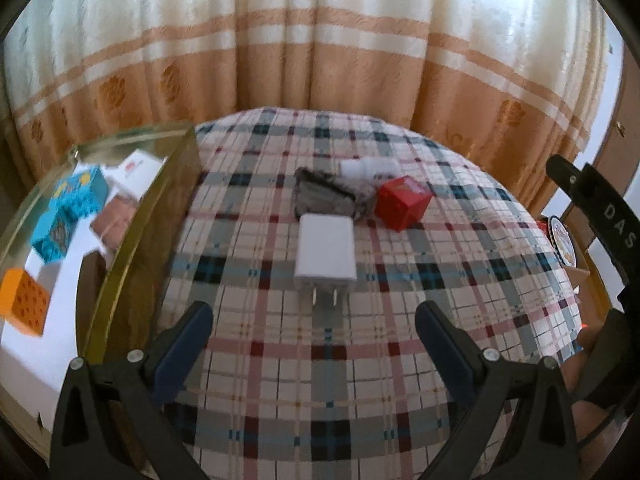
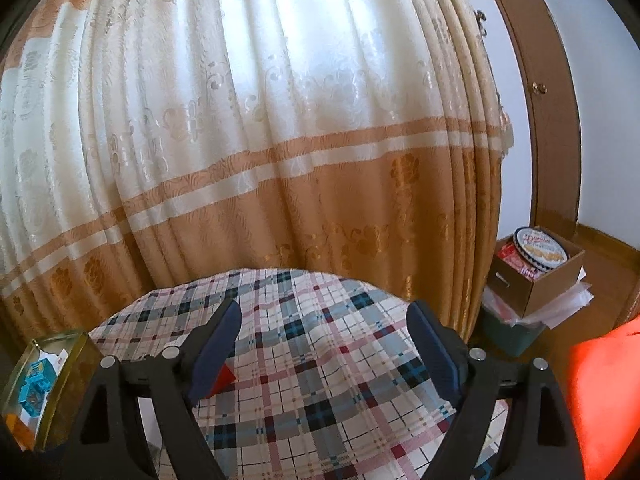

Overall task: Organize rigid objects
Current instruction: 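Move both tools back toward the remaining table objects, then grasp the white charger with the left tool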

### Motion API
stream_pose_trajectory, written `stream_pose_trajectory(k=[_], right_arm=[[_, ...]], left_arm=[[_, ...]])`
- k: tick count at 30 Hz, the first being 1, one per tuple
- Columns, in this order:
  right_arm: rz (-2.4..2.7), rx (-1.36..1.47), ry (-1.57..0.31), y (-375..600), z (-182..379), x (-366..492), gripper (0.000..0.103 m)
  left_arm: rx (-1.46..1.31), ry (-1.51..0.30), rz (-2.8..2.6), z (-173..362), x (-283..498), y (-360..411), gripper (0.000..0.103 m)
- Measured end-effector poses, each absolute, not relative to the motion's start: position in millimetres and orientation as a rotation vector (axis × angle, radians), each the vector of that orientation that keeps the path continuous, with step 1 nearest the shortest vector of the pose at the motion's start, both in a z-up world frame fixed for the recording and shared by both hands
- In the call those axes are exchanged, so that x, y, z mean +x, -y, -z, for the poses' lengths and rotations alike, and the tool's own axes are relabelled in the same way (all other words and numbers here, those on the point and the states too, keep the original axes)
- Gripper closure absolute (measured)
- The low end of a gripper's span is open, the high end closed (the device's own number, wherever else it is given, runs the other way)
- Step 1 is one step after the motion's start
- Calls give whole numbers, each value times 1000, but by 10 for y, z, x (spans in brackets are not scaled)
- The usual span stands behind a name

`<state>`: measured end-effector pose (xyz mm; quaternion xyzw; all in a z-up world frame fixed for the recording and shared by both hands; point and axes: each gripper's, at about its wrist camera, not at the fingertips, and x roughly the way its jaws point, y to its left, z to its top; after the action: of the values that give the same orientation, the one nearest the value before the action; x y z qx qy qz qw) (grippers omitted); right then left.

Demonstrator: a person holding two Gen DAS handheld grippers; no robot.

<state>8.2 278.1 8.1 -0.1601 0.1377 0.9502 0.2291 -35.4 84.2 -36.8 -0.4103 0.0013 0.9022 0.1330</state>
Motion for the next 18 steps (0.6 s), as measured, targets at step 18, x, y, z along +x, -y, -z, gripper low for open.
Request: stream_pose_trajectory(k=[18], right_arm=[[-2580, -587, -593, -3015, 123, -13, 16]], left_arm=[[-1256, -55, -2577, 439, -751, -1093, 1]])
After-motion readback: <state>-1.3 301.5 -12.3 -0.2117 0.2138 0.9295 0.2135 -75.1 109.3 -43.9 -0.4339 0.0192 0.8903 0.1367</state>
